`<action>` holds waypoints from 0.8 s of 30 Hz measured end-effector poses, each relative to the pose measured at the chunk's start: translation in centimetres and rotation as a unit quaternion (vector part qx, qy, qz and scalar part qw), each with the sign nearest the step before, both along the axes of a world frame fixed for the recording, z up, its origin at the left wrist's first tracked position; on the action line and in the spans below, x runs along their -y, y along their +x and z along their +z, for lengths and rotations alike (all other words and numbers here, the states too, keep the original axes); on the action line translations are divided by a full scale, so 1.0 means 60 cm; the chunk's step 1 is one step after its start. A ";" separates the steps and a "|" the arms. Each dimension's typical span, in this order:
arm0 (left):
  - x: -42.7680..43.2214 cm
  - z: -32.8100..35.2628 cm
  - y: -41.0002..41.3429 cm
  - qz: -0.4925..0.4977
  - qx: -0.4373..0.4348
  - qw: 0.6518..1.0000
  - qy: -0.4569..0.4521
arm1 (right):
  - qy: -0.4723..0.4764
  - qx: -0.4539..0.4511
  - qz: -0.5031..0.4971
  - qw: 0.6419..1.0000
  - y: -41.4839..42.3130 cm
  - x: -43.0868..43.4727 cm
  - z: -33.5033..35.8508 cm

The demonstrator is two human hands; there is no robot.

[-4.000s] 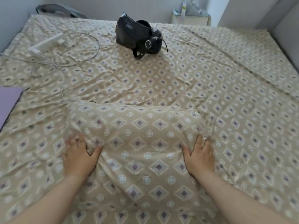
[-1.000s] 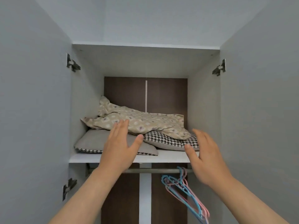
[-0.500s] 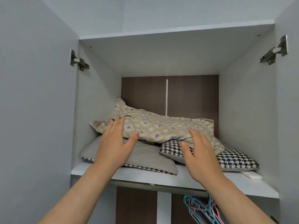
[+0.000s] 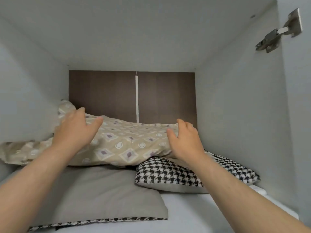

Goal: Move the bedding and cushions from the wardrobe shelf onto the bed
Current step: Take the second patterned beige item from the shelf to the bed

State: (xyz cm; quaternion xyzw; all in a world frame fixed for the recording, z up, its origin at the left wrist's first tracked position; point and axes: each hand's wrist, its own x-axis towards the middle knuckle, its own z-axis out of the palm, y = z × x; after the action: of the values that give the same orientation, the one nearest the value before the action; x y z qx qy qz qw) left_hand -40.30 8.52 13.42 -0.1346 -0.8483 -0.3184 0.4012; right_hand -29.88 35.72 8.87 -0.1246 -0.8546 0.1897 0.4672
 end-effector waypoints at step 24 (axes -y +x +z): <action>-0.029 -0.033 -0.256 0.187 0.180 0.964 -0.059 | -0.149 0.244 -0.190 0.939 -0.300 -0.133 0.006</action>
State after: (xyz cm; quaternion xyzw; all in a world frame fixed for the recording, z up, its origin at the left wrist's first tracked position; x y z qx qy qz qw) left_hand -55.66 10.24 11.45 0.0625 -0.9340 -0.2056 0.2854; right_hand -47.86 43.69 9.25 -0.3947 -0.8648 0.1864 0.2482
